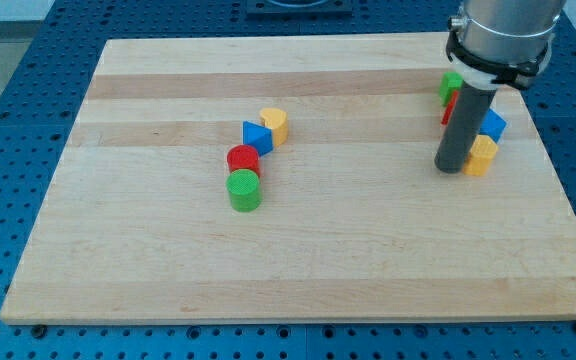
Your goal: Move the arm right to the blue cube
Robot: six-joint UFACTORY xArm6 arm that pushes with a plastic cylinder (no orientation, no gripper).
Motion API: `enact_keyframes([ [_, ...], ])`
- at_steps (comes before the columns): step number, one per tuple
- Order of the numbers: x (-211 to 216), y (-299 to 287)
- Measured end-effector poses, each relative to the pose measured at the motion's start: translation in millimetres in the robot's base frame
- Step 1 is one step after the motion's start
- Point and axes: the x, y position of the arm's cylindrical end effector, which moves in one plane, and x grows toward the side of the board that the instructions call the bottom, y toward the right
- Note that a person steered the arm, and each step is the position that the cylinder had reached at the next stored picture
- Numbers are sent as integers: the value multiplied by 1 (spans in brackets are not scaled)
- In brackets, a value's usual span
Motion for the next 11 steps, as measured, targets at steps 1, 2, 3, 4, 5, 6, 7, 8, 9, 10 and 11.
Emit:
enact_keyframes([
  [1, 9, 10],
  [2, 13, 21],
  [3, 19, 28],
  [4, 50, 31],
  [5, 51, 76],
  [6, 5, 120],
  [7, -31, 124],
  [8, -57, 117],
  [9, -59, 112],
  [10, -57, 101],
  [11, -51, 98],
])
